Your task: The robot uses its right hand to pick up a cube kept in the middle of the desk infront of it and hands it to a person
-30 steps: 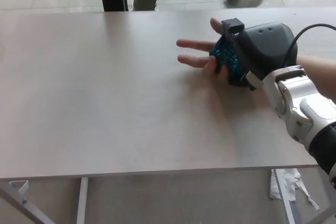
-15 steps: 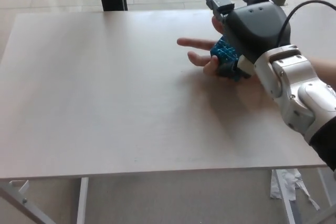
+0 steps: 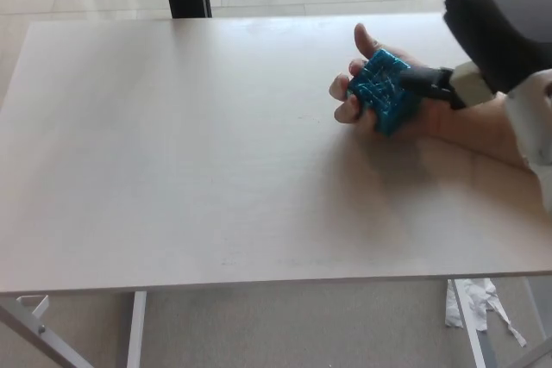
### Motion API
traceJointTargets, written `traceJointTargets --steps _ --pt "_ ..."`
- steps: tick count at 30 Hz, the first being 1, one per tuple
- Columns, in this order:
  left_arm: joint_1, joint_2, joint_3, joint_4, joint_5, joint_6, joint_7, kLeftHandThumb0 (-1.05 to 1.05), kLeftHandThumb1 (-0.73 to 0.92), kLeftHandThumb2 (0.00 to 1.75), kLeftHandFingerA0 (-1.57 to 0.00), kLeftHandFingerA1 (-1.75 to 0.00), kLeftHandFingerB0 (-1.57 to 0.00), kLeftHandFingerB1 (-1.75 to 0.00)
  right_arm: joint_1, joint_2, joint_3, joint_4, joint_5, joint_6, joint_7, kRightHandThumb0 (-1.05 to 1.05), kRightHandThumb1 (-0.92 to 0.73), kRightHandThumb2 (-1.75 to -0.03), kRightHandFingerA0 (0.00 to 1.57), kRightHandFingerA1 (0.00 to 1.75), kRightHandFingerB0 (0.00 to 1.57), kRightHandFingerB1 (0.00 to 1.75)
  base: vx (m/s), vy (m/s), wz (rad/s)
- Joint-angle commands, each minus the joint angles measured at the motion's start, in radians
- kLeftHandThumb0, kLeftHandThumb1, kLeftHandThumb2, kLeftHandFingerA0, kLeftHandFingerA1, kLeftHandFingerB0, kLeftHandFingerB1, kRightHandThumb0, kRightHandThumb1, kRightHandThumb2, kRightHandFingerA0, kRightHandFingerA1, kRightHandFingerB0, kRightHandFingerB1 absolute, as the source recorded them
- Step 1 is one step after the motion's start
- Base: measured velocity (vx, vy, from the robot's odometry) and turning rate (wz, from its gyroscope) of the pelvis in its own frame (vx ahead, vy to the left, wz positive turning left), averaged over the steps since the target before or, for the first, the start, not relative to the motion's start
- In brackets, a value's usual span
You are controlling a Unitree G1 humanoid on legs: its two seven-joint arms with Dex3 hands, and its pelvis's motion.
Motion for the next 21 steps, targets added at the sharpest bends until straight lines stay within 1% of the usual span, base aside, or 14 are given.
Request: traceJointTargets --steps 1,3,4,6,7,9,10,12,15,16,17,18,19,21 --pt "0.015 0.025 0.018 0.005 -0.007 -0.008 0.004 -0.57 0.56 0.58 -0.53 -0.46 -0.57 -0.4 0.69 -0.081 -1.153 -0.598 0.807 -0.227 0.347 -0.61 -0.54 -0.57 0.34 0.43 0.35 0.32 0.0 0.0 0.0" --pt "0.012 0.026 0.02 0.007 -0.007 -0.003 0.013 -0.57 0.55 0.57 -0.51 -0.46 -0.55 -0.39 0.749 -0.057 -1.248 -0.525 0.864 -0.292 0.305 -0.5 -0.51 -0.56 0.46 0.44 0.44 0.34 0.0 0.0 0.0" --pt "0.015 0.027 0.02 0.007 -0.006 -0.008 0.014 -0.57 0.57 0.58 -0.52 -0.46 -0.55 -0.39 0.783 -0.034 -1.298 -0.488 0.891 -0.313 0.269 -0.54 -0.52 -0.57 0.57 0.45 0.52 0.36 0.0 0.0 0.0" --pt "0.016 0.029 0.02 0.006 -0.006 -0.014 0.013 -0.57 0.57 0.58 -0.53 -0.48 -0.56 -0.4 0.835 -0.006 -1.375 -0.377 0.912 -0.386 0.187 -0.53 -0.53 -0.57 0.63 0.47 0.54 0.37 0.0 0.0 0.0" --pt "0.014 0.03 0.02 0.006 -0.005 -0.015 0.014 -0.55 0.57 0.58 -0.59 -0.48 -0.57 -0.41 0.834 -0.003 -1.389 -0.321 0.917 -0.416 0.147 -0.51 -0.53 -0.56 0.73 0.53 0.59 0.4 0.0 0.0 0.0" --pt "0.014 0.031 0.019 0.005 -0.004 -0.019 0.014 -0.61 0.49 0.63 -0.58 -0.5 -0.53 -0.43 0.829 0.01 -1.43 -0.176 0.928 -0.459 0.051 -0.49 -0.54 -0.57 0.73 0.56 0.6 0.4 0.0 0.0 0.0" --pt "0.016 0.031 0.021 0.003 -0.007 -0.022 0.01 -0.58 0.57 0.58 -0.58 -0.48 -0.56 -0.4 0.827 0.0 -1.428 -0.089 0.881 -0.522 -0.028 -0.51 -0.56 -0.58 0.73 0.6 0.6 0.41 0.0 0.0 0.0" --pt "0.018 0.033 0.019 0.0 -0.008 -0.022 0.004 -0.58 0.57 0.58 -0.53 -0.48 -0.56 -0.41 0.791 -0.023 -1.43 0.1 0.858 -0.606 -0.142 -0.45 -0.58 -0.58 0.7 0.65 0.64 0.49 0.0 0.0 0.0" --pt "0.015 0.034 0.009 0.002 0.004 -0.013 0.013 -0.56 0.58 0.58 -0.53 -0.46 -0.54 -0.4 0.75 -0.058 -1.424 0.335 0.83 -0.561 -0.237 -0.52 -0.61 -0.58 0.73 0.63 0.7 0.46 0.0 0.0 0.0" --pt "0.015 0.034 0.009 0.002 0.004 -0.013 0.013 -0.56 0.58 0.58 -0.53 -0.46 -0.54 -0.4 0.75 -0.059 -1.425 0.337 0.831 -0.563 -0.235 -0.52 -0.61 -0.58 0.73 0.63 0.7 0.46 0.0 0.0 0.0" --pt "0.012 0.03 0.007 0.004 0.006 -0.015 0.017 -0.59 0.57 0.58 -0.53 -0.45 -0.56 -0.39 0.714 -0.081 -1.425 0.438 0.846 -0.541 -0.247 -0.51 -0.59 -0.58 0.73 0.75 0.7 0.49 0.0 0.0 0.0" --pt "0.011 0.027 0.011 0.006 0.003 -0.015 0.018 -0.6 0.56 0.58 -0.54 -0.46 -0.57 -0.4 0.684 -0.09 -1.427 0.505 0.863 -0.506 -0.243 -0.51 -0.6 -0.58 0.67 0.73 0.65 0.49 0.0 0.0 0.0" --pt "0.014 0.027 0.02 0.007 -0.005 -0.019 0.011 -0.61 0.56 0.58 -0.59 -0.49 -0.59 -0.4 0.652 -0.082 -1.428 0.55 0.884 -0.464 -0.237 -0.5 -0.59 -0.57 0.71 1.03 0.64 0.49 0.0 0.0 0.0" --pt "0.013 0.025 0.02 0.007 -0.005 -0.015 0.014 -0.63 0.5 0.61 -0.55 -0.51 -0.54 -0.42 0.637 -0.092 -1.412 0.631 0.876 -0.479 -0.239 -0.5 -0.59 -0.58 0.74 1.12 0.61 0.49 0.0 0.0 0.0"
